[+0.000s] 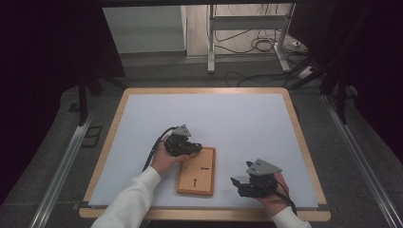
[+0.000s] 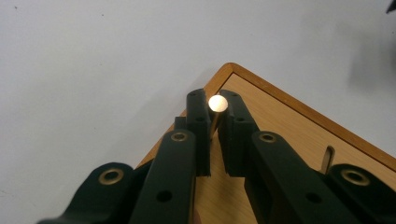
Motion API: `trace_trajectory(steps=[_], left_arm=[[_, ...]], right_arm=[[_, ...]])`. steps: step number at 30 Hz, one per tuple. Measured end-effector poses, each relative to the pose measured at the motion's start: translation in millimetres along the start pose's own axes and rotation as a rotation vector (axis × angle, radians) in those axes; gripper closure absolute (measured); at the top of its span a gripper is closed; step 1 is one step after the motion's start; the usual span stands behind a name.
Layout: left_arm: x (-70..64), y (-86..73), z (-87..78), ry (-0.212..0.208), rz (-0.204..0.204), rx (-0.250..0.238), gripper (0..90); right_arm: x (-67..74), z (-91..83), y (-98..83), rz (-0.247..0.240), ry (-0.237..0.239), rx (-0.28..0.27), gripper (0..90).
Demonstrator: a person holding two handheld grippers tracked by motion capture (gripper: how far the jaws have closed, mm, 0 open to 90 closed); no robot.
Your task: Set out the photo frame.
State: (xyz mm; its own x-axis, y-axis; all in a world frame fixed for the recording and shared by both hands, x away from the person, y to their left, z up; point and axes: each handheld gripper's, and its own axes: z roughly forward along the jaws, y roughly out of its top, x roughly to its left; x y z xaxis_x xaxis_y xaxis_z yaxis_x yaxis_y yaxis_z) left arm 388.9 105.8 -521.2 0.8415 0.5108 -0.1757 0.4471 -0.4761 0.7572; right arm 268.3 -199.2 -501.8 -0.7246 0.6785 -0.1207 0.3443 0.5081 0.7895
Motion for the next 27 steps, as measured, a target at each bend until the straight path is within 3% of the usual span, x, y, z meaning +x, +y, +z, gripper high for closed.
trace_trajectory(steps=[7, 15, 27], left_arm=[[4.2, 1.5, 0.3, -0.034, -0.028, 0.008, 82.7], [8.2, 2.6, 0.3, -0.06, -0.038, 0.019, 82.5], [16.1, 5.0, 0.9, -0.101, -0.088, 0.031, 82.4]], right_arm=[[27.7, 5.6, 7.7, -0.112, 0.049, -0.003, 16.5], [54.1, 15.0, 12.6, -0.201, 0.066, 0.016, 13.7], [72.0, 24.3, 17.7, -0.261, 0.07, 0.029, 10.7]])
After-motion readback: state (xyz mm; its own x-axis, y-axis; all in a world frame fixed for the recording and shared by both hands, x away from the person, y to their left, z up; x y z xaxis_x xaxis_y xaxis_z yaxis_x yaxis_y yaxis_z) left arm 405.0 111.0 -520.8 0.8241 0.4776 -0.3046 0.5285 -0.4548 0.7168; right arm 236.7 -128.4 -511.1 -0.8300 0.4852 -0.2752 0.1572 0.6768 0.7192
